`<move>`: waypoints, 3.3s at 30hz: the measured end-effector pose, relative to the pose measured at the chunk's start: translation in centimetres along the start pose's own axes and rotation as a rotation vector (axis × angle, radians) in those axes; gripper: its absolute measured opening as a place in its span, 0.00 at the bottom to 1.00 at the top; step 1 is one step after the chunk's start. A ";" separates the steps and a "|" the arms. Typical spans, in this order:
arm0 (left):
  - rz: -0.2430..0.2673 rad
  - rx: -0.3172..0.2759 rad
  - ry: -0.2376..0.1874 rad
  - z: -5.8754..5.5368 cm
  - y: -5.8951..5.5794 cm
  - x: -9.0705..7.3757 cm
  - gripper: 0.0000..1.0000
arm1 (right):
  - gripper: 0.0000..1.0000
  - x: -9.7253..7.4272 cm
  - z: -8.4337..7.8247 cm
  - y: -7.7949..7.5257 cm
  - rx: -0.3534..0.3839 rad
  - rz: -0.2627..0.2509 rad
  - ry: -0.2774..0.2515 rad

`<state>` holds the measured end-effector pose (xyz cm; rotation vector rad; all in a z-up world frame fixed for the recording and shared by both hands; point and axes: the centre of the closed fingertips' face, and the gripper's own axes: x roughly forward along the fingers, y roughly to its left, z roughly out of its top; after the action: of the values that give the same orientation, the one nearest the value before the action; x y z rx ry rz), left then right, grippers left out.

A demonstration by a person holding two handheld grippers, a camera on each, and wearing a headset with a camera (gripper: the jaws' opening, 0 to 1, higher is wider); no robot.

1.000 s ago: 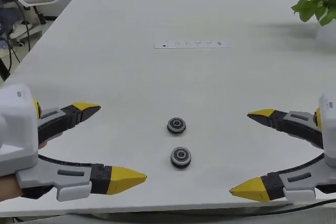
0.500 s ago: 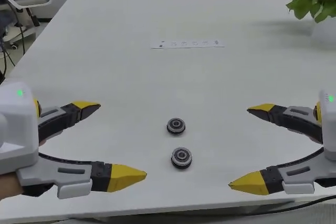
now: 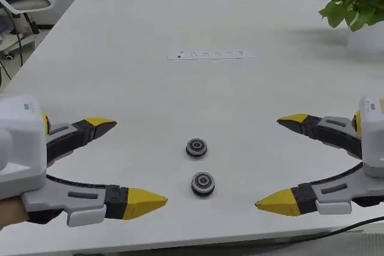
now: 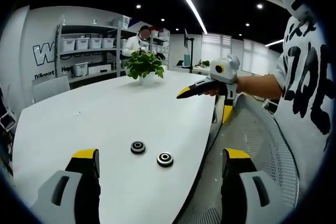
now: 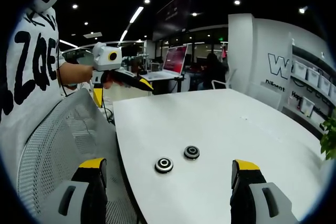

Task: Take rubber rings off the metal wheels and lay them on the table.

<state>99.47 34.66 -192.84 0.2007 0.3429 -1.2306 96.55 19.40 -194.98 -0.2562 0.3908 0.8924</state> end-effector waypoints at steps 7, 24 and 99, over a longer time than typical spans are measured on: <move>0.001 0.004 -0.006 0.6 0.3 0.1 0.95 | 0.99 0.2 0.4 -0.2 -0.012 0.010 0.001; -0.016 0.005 0.010 0.5 1.1 1.3 0.94 | 0.99 1.2 1.0 -1.4 -0.017 0.011 -0.010; -0.136 0.024 0.084 -1.7 1.8 7.2 0.82 | 0.78 6.0 -2.2 -2.2 -0.050 0.171 0.081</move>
<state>102.99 29.42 -197.07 0.2537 0.4208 -1.3632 101.17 21.51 -199.44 -0.3086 0.4717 1.0632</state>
